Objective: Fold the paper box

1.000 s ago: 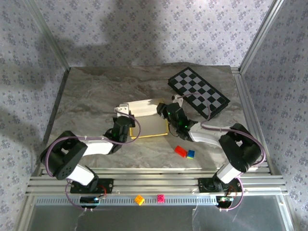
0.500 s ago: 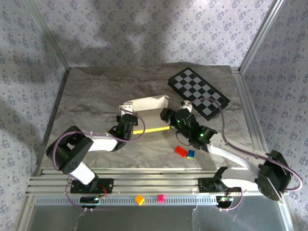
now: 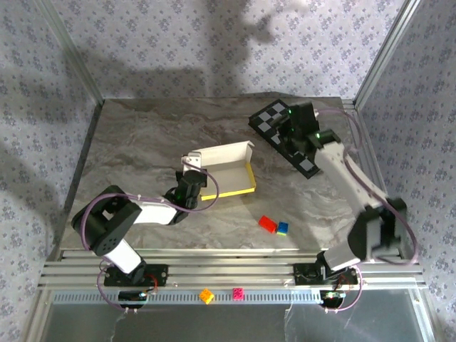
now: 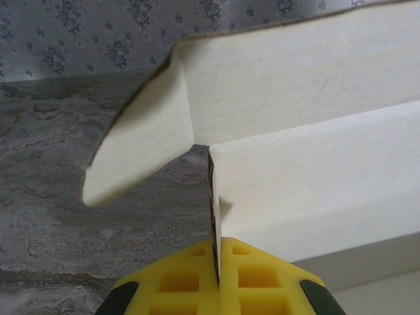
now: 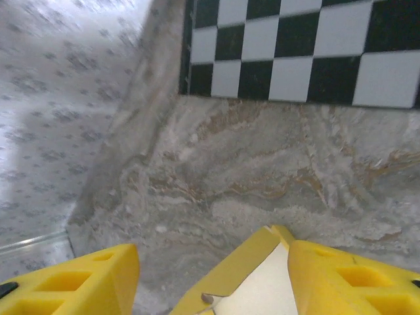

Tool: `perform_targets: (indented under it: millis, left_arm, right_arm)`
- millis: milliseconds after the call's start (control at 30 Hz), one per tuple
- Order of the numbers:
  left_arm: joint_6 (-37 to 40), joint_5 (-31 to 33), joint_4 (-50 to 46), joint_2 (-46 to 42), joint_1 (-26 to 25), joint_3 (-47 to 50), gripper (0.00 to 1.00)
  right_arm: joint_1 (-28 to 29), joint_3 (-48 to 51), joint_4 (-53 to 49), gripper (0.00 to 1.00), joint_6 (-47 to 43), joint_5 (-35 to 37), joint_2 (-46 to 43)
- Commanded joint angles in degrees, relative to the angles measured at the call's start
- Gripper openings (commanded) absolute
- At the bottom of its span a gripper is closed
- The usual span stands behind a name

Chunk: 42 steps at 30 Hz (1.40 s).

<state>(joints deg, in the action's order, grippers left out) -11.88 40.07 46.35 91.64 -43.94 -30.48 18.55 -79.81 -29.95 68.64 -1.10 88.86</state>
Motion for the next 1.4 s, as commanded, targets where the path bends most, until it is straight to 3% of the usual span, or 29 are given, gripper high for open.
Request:
perform_targets:
  millis: [0, 167, 400, 800, 1067, 1167, 1367]
  left_arm:
    - [1.12, 0.21, -1.95, 1.79, -1.18, 1.07, 0.00]
    - [0.28, 0.96, -2.48, 1.85, -1.62, 1.56, 0.00]
    - [0.23, 0.88, -2.73, 2.90, -1.59, 0.57, 0.00]
    - [-6.34, 4.00, -7.39, 4.73, -1.59, -3.39, 0.00]
    - [-12.02, 4.93, -9.77, 4.55, -1.59, -3.27, 0.01]
    - [-13.85, 4.76, -11.37, 3.37, -1.74, -3.10, 0.06]
    - [-20.57, 2.48, -20.91, -2.13, -1.75, -4.38, 0.38]
  right_arm:
    - [-1.42, -10.39, -9.86, 0.62, -3.22, -14.41, 10.42]
    - [0.24, -23.25, -17.57, 0.63, -3.14, -20.48, 22.42]
    - [2.23, -24.07, -15.74, 0.62, 0.14, -24.10, 26.87]
    - [4.74, -14.26, -12.75, 0.55, 2.63, -24.98, 22.41]
    - [5.40, -9.28, -12.67, 0.45, 1.15, -24.04, 19.19]
    - [6.11, -8.87, -13.89, 0.43, -0.84, -22.34, 18.34]
    - [7.78, -6.37, -13.61, 0.39, -2.86, -19.77, 16.81]
